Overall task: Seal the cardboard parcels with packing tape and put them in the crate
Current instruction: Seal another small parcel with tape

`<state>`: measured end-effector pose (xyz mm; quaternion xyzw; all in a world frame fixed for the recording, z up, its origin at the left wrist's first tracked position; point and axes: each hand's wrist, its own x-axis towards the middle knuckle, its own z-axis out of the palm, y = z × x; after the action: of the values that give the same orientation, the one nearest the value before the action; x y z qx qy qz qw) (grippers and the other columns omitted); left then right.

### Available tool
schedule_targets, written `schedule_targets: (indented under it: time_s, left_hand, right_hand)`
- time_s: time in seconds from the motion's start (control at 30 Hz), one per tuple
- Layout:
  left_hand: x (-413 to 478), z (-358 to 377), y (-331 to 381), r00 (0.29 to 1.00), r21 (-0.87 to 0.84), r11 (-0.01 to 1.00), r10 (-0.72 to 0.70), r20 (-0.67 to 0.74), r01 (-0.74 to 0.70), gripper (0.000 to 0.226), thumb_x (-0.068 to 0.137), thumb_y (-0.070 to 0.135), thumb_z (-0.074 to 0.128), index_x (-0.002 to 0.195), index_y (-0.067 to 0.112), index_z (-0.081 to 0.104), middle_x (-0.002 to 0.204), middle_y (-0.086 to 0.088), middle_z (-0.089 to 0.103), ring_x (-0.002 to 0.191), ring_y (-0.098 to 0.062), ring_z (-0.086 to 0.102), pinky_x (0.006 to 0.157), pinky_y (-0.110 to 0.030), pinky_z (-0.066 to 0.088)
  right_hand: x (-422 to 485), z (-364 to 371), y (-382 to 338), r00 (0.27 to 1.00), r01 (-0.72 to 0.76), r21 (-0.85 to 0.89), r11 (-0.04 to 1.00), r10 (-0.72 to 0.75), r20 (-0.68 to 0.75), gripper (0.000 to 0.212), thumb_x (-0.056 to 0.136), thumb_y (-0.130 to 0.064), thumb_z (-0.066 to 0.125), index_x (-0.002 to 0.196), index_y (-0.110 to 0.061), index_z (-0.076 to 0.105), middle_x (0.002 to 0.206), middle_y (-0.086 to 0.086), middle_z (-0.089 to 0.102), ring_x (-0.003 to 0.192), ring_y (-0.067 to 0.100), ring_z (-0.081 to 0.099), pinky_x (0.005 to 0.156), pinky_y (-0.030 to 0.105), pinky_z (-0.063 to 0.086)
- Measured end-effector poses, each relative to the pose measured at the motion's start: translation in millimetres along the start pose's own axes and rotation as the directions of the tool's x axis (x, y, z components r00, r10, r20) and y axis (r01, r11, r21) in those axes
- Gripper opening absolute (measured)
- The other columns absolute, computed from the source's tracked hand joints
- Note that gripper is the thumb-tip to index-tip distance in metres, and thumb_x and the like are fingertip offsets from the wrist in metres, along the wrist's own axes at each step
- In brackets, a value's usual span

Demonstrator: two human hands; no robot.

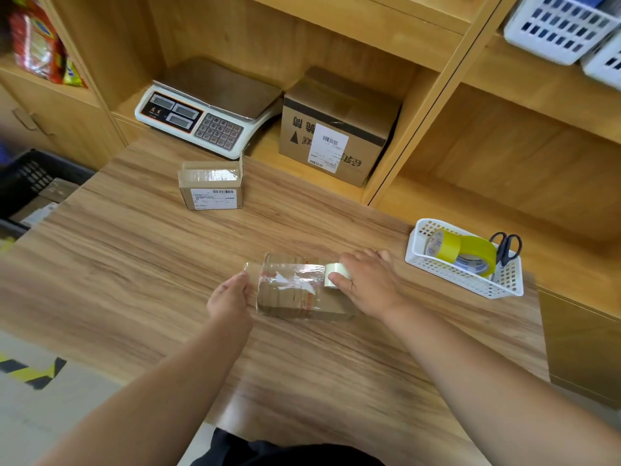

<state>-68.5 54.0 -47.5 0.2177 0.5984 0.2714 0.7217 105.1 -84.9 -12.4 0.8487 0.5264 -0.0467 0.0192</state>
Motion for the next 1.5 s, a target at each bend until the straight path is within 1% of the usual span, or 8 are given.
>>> schedule_targets:
  time_s: [0.17,0.23,0.4,0.53,0.63,1.07,1.27,1.5]
  left_hand:
    - [9.4,-0.3,-1.2,0.997,-0.041,0.999,-0.031,-0.068,0.028,0.018,0.091,0.007,0.061,0.074,0.010,0.058,0.038,0.011,0.051,0.030,0.002,0.043,0.035,-0.009,0.034]
    - [14.4,1.5,-2.5,0.993,-0.062,0.996,-0.066,-0.094,0.060,0.006,0.088,0.008,0.065,0.084,0.004,0.065,0.050,0.003,0.057,0.031,0.003,0.046,0.036,-0.009,0.037]
    - [20.4,2.2,-4.2,0.994,-0.100,0.994,-0.044,-0.099,0.034,0.027,0.088,0.008,0.066,0.111,-0.005,0.065,0.066,0.001,0.056,0.043,0.001,0.051,0.045,-0.008,0.041]
    - [26.3,0.1,-6.3,0.992,-0.070,0.996,-0.068,-0.108,0.061,0.008,0.087,0.011,0.068,0.089,0.003,0.066,0.065,0.002,0.052,0.054,-0.006,0.044,0.044,-0.009,0.038]
    - [30.2,0.6,-8.2,0.990,-0.056,0.996,-0.070,-0.124,0.063,0.017,0.087,0.011,0.068,0.072,0.009,0.060,0.063,0.001,0.050,0.049,-0.004,0.044,0.045,-0.010,0.038]
    - [39.9,0.4,-12.2,0.978,-0.036,0.992,-0.122,-0.167,0.118,0.017,0.083,0.012,0.071,0.068,0.011,0.061,0.068,0.001,0.056,0.058,-0.008,0.048,0.058,-0.016,0.041]
    - [46.1,2.6,-17.7,0.970,0.053,0.987,-0.136,-0.200,0.149,0.009,0.077,0.009,0.071,0.070,0.010,0.067,0.066,0.001,0.059,0.054,-0.010,0.048,0.053,-0.020,0.040]
    - [55.2,6.2,-25.7,0.981,0.278,0.954,-0.061,-0.184,0.111,0.010,0.082,0.019,0.072,0.077,0.010,0.071,0.067,-0.001,0.065,0.061,-0.015,0.059,0.064,-0.025,0.048]
  right_hand:
    - [9.9,4.2,-2.7,0.998,-0.002,-0.044,0.999,0.005,0.063,0.043,0.096,-0.058,0.027,0.107,-0.025,0.052,0.100,-0.005,0.058,0.101,0.019,0.047,0.080,0.032,0.018]
    - [13.1,4.6,-3.6,0.998,0.001,-0.049,0.999,0.002,0.065,0.049,0.093,-0.060,0.021,0.104,-0.025,0.053,0.097,-0.004,0.059,0.100,0.019,0.048,0.079,0.033,0.018]
    - [17.3,3.9,-6.0,0.997,0.020,-0.034,0.999,-0.017,0.082,0.037,0.096,-0.054,0.030,0.100,-0.024,0.052,0.094,-0.005,0.058,0.097,0.018,0.048,0.082,0.033,0.021]
    - [19.5,4.0,-8.6,0.996,0.022,-0.040,0.999,-0.018,0.092,0.043,0.093,-0.057,0.024,0.099,-0.025,0.052,0.092,-0.005,0.058,0.096,0.018,0.048,0.084,0.033,0.022]
    - [22.6,3.6,-9.7,0.994,0.020,-0.024,1.000,-0.017,0.112,0.037,0.096,-0.054,0.030,0.096,-0.024,0.051,0.093,-0.005,0.058,0.097,0.018,0.047,0.085,0.033,0.023]
    - [28.4,2.3,-17.9,0.991,0.048,-0.037,0.998,-0.043,0.128,0.034,0.093,-0.051,0.034,0.092,-0.026,0.056,0.090,-0.007,0.061,0.091,0.016,0.048,0.072,0.029,0.011]
    - [29.6,3.9,-20.5,0.991,0.054,-0.077,0.996,-0.044,0.127,0.063,0.073,-0.060,0.001,0.089,-0.025,0.051,0.088,-0.007,0.060,0.091,0.017,0.050,0.071,0.031,0.011]
    - [30.6,7.9,-20.5,0.993,0.035,-0.073,0.997,-0.026,0.119,0.064,0.071,-0.059,-0.001,0.091,-0.026,0.050,0.091,-0.007,0.061,0.089,0.016,0.048,0.070,0.030,0.010]
